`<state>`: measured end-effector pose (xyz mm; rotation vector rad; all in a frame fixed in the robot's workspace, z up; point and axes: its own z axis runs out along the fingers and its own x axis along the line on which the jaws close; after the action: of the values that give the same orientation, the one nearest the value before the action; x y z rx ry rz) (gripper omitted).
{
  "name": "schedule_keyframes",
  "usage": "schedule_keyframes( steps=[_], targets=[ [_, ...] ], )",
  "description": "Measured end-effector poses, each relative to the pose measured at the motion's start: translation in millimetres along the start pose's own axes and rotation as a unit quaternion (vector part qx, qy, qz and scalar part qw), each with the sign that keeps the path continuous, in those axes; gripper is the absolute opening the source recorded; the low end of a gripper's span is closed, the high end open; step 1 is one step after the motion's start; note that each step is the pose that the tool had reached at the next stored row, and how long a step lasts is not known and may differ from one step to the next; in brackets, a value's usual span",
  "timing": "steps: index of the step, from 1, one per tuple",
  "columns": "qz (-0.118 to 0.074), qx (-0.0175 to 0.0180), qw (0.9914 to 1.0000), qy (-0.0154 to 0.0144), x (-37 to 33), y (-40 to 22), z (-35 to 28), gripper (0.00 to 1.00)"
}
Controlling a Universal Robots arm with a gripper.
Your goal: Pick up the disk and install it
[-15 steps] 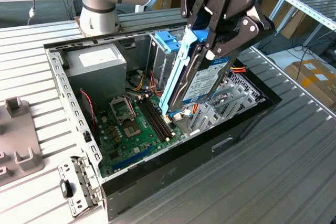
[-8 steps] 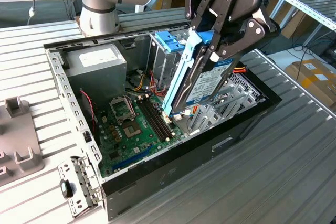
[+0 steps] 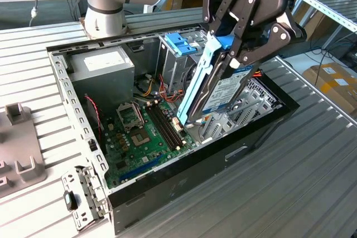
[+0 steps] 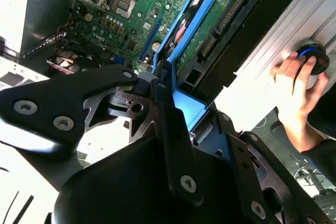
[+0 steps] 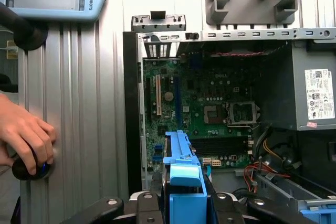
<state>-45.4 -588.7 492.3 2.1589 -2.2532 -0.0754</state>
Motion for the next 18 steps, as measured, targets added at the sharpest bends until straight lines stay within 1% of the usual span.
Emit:
schedule_keyframes(
  steps=[4,18],
  targets=[
    [0.000,0.0000,1.00000,0.0000,1.6,-6.6,-0.1,0.37],
    [0.000,0.0000,1.00000,0.0000,2.3,-23.8,-0.5,0.37]
  ],
)
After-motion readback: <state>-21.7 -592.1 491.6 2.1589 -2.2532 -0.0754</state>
